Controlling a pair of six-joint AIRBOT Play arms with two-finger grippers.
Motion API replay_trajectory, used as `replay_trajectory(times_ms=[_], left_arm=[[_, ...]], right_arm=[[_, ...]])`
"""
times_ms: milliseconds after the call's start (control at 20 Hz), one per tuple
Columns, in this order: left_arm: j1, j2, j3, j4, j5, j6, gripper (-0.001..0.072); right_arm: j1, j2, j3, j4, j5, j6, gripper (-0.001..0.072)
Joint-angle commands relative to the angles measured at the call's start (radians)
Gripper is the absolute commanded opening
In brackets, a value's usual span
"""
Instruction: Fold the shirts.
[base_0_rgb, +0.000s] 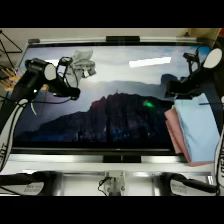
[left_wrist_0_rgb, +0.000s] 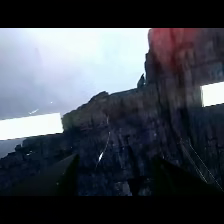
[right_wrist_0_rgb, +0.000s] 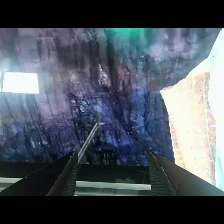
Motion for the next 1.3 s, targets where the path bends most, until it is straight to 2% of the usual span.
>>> replay_trajectory(times_ms=[0,1250], left_arm=[[0.000,0.000,0.000,0.000,0.000,0.000,0.0555],[0.000,-0.001,0.000,-0.001,0.008,-0.003,0.0555]], right_arm=[[0.000,-0.001,0.001,0.000,0.000,0.000,0.0549],[0.000,-0.001,0.001,0.000,-0.032,0.000,0.0549]])
